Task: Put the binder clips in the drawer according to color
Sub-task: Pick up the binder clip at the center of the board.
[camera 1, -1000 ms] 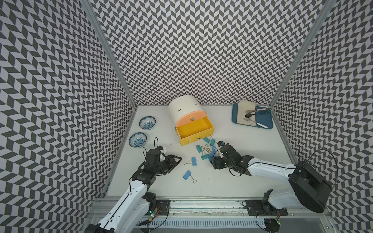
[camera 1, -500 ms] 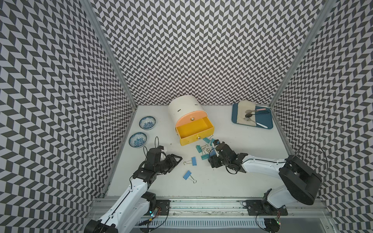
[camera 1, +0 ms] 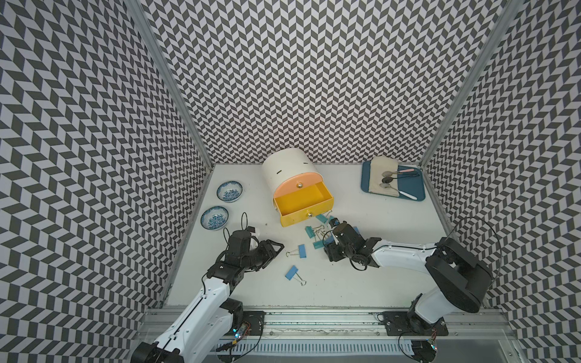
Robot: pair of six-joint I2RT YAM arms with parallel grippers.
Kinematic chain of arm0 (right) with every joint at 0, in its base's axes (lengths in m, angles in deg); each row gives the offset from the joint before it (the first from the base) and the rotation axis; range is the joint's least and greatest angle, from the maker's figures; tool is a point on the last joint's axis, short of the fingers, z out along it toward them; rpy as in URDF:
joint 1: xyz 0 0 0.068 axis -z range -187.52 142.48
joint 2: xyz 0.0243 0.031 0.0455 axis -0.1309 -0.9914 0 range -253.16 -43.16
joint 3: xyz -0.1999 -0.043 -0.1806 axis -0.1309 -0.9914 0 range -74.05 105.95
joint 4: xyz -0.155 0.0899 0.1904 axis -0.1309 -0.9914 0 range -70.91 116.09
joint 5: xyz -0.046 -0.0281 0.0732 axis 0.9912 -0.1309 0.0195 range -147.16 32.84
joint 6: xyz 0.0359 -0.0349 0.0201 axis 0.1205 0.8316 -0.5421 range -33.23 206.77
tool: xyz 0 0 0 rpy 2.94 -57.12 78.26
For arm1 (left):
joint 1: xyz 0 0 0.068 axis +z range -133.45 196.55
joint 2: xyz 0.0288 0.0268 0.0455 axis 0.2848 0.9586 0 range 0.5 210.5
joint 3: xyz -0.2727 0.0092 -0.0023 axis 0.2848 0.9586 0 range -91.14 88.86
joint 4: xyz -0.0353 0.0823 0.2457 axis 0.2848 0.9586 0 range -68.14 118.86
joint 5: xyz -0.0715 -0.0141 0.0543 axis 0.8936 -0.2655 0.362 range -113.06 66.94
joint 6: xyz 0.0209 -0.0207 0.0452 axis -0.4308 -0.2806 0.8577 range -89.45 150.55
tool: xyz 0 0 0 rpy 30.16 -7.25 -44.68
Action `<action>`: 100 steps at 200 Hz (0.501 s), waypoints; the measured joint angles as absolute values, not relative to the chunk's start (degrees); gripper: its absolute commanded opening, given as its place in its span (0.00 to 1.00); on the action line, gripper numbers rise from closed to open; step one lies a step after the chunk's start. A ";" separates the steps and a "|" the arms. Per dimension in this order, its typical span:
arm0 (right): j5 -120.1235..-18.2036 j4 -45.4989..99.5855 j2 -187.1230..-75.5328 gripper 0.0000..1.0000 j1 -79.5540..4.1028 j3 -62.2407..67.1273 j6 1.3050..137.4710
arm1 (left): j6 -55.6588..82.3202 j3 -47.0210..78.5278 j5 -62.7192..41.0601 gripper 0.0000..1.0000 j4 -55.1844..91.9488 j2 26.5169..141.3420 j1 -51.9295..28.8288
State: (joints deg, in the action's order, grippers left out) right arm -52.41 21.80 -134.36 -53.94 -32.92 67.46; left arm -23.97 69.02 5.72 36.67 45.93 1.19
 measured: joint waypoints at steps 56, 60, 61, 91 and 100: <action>-52.26 21.84 -134.60 0.57 -54.44 -32.92 67.90 | -23.97 69.00 5.72 0.53 36.61 46.08 1.19; -52.19 21.84 -134.60 0.56 -54.53 -32.92 67.92 | -23.97 68.98 5.72 0.53 36.61 46.13 1.19; -52.17 21.84 -134.60 0.56 -54.55 -32.92 67.92 | -23.97 68.96 5.72 0.53 36.61 46.13 1.19; -52.04 21.47 -133.97 0.53 -55.25 -32.97 67.90 | -23.99 67.97 5.69 0.53 36.52 46.17 1.19; -52.06 21.29 -133.14 0.52 -55.49 -33.21 67.90 | -24.02 67.58 5.69 0.53 36.52 46.17 1.19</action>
State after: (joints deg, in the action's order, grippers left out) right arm -52.06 21.29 -133.14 -55.49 -33.21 67.90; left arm -24.02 67.58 5.69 36.52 46.17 1.19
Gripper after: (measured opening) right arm 0.546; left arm 0.534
